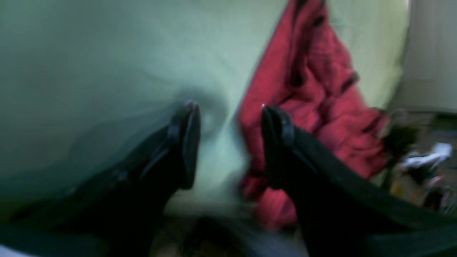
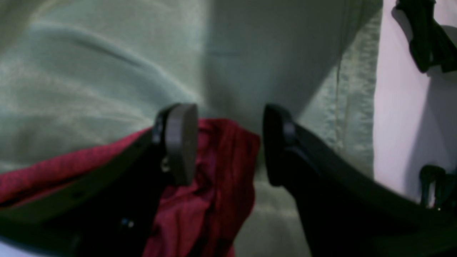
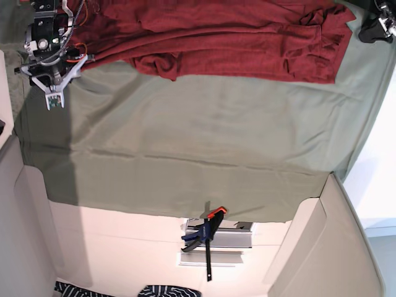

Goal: Fold the T-shirt properly

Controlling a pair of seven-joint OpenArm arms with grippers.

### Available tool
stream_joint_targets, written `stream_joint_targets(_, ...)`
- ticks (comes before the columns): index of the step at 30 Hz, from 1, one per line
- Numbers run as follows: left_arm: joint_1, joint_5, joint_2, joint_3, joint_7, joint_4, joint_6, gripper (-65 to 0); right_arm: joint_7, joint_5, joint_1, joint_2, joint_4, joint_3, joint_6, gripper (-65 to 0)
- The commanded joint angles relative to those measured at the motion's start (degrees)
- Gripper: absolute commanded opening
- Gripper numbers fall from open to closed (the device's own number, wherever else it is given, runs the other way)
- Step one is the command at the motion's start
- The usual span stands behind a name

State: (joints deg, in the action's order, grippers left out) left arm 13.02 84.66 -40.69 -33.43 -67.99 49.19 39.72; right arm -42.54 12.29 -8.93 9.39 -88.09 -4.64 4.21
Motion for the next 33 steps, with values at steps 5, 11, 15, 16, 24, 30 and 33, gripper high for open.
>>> stream_joint_targets(5, -5.05, -3.74, -0.55, 3.74, 0.90, 0.61, 0.28, -33.0, 1.20, 0.35, -1.18, 0.42, -1.16, -0.17, -0.63, -35.1)
stream_joint_targets(11, -6.64, -3.63, -0.37, 3.91, 0.85, 0.61, 0.28, -33.0, 1.22, 0.33, -1.20, 0.44, -1.16, -0.17, -0.63, -35.1)
stream_joint_targets(15, -6.62, -3.48, 1.14, 4.02, 0.13, 0.61, 0.28, -33.0, 1.22, 0.33, -1.20, 0.42, -1.16, -0.17, -0.63, -35.1)
stream_joint_targets(16, -6.62, -3.41, 1.53, 4.39, -0.02, 0.61, 0.28, -33.0, 1.22, 0.33, -1.20, 0.42, -1.16, -0.17, -0.63, -35.1)
stream_joint_targets(24, -6.86, -0.79, 3.28, 10.40, -0.55, 0.61, 0.28, -32.9, 1.22, 0.33, -1.20, 0.42, -1.16, -0.17, -0.63, -35.1)
stream_joint_targets(30, -7.30, 0.34, 3.39, 10.62, -3.56, 0.63, 0.28, -33.0, 1.22, 0.33, -1.18, 0.42, -1.16, -0.17, -0.63, -35.1)
stream_joint_targets(33, -7.30, 0.34, 3.39, 10.64, -5.73, 0.63, 0.28, -33.0, 1.22, 0.33, -1.18, 0.42, -1.16, -0.17, -0.63, -35.1)
